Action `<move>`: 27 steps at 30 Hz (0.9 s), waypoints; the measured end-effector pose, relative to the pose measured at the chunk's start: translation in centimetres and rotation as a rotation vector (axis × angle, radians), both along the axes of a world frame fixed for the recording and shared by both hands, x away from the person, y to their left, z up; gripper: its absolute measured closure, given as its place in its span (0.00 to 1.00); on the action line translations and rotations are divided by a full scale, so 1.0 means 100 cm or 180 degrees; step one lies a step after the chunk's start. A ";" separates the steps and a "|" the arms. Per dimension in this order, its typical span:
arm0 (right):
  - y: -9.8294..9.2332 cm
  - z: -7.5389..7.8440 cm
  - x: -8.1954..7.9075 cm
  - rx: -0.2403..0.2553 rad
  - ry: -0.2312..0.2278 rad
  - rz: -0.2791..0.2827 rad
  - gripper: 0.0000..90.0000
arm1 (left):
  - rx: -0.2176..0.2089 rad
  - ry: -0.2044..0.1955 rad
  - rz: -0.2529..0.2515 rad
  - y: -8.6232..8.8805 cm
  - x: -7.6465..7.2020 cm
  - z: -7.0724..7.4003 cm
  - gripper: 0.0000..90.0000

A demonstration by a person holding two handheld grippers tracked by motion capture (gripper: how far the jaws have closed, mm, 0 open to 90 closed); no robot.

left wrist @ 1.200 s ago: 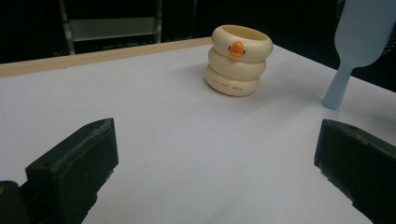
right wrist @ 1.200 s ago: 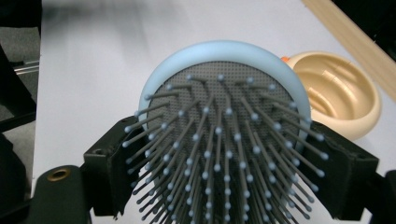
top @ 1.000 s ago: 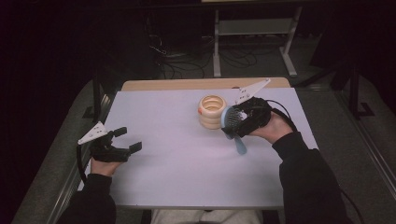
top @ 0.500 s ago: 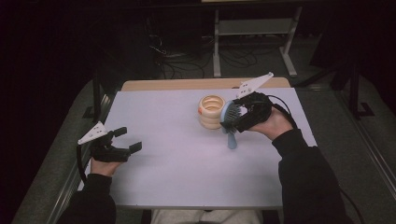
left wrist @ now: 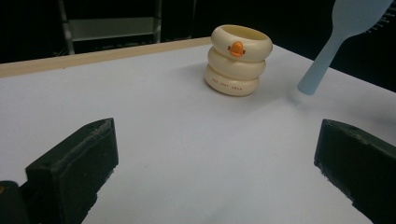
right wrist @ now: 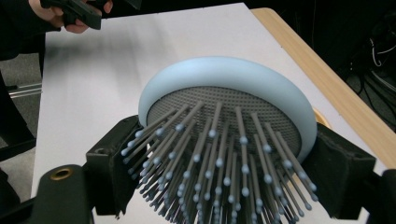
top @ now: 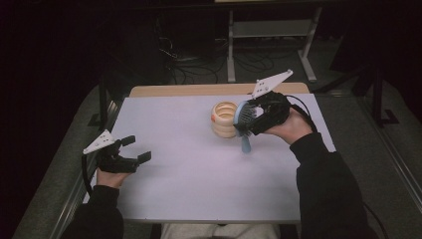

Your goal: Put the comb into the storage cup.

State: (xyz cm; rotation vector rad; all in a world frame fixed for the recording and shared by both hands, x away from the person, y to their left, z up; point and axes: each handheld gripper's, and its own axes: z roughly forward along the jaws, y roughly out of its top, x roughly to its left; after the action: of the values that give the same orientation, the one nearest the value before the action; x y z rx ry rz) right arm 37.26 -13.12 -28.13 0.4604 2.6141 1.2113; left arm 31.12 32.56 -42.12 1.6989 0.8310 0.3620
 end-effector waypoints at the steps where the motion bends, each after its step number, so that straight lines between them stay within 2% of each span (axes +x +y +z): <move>1: 0.000 0.000 0.000 0.0000 0.0000 0.0000 0.22 | -0.0002 -0.0001 0.0000 0.000 0.000 0.000 0.00; 13: 0.007 0.017 0.003 0.0015 -0.0082 0.0016 0.22 | -0.0008 -0.0006 0.0005 0.000 0.000 0.000 0.00; 21: 0.010 0.028 0.007 0.0021 -0.0084 0.0017 0.22 | -0.0009 -0.0007 0.0005 0.000 0.000 0.000 0.00; 27: 0.012 0.047 0.010 0.0071 -0.0155 -0.0007 0.22 | -0.0010 -0.0009 0.0002 0.000 0.000 0.000 0.00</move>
State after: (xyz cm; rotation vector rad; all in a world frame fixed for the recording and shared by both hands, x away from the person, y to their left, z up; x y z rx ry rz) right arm 38.26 -11.96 -23.44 0.4322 2.5613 1.2364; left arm 31.12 32.57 -42.11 1.6949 0.8297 0.3635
